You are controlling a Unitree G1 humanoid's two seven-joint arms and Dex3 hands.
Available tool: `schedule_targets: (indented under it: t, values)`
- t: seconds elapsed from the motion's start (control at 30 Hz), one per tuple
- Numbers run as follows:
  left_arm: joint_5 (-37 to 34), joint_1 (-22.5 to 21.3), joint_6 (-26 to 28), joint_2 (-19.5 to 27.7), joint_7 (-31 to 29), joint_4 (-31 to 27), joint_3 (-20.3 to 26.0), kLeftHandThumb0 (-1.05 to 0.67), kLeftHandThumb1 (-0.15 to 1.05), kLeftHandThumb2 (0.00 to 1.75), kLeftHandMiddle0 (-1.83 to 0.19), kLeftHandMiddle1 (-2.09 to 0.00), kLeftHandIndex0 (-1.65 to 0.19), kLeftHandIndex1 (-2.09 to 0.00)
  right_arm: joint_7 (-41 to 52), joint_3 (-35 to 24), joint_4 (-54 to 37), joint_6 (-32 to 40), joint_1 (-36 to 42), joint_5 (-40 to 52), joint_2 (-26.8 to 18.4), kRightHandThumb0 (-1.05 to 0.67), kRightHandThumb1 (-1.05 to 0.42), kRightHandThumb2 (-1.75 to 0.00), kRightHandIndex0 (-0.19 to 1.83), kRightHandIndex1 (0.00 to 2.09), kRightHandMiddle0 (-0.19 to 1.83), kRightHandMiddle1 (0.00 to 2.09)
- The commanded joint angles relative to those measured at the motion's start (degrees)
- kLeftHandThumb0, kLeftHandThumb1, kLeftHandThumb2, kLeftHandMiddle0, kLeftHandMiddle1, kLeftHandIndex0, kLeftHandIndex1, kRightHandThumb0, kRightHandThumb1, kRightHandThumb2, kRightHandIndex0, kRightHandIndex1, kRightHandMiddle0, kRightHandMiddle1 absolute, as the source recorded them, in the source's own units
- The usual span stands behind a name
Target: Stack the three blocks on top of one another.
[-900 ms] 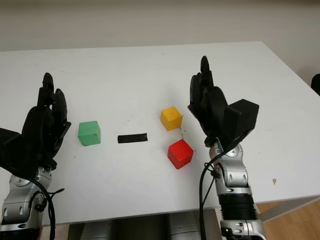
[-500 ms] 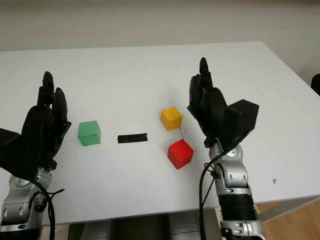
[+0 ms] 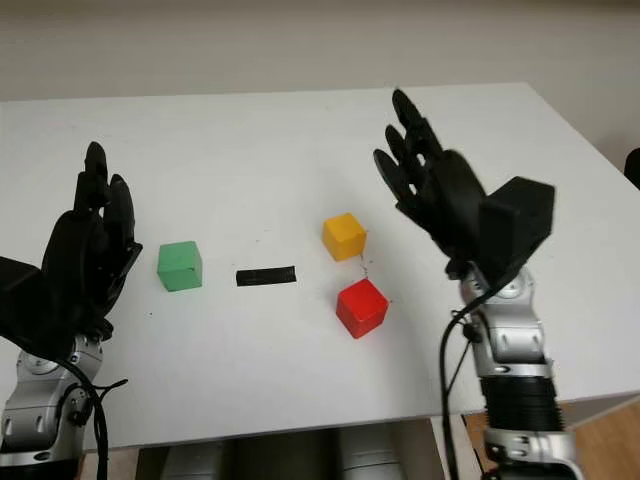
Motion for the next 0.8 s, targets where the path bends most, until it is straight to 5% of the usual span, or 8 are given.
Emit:
schedule_targets:
  t: [0.0, 0.33, 0.53, 0.77]
  values:
    - [-0.1, 0.3, -0.1, 0.0, -0.1, -0.9, 0.0, -0.77, 1.05, 0.60, 0.19, 0.00, 0.19, 0.00, 1.2, 0.0, -2.2, -3.1, -1.0, -3.4, -4.9, -0.62, -0.82, -0.03, 0.36, 0.22, 0.32, 0.32]
    - [-0.2, 0.4, 0.1, -0.1, -0.5, -0.8, -0.4, -0.76, 1.05, 0.62, 0.19, 0.00, 0.19, 0.00, 8.7, 2.9, -9.3, -14.0, 4.2, -16.5, -18.9, -0.59, -0.76, -0.06, 0.44, 0.08, 0.45, 0.08]
    - [0.3, 0.5, 0.6, 0.0, -0.5, -1.0, -0.7, -0.76, 1.05, 0.63, 0.19, 0.00, 0.19, 0.00, 4.0, 5.2, -9.4, -27.3, 7.8, -27.9, -21.4, -0.70, -0.78, -0.06, 0.47, 0.08, 0.48, 0.07]
    - [0.4, 0.4, 0.1, -0.1, -0.5, -0.5, -1.0, -0.76, 1.05, 0.62, 0.19, 0.00, 0.19, 0.00, -0.9, 9.3, -7.6, -33.2, 8.7, -36.9, -20.0, -0.78, -0.78, -0.05, 0.33, 0.01, 0.46, 0.06]
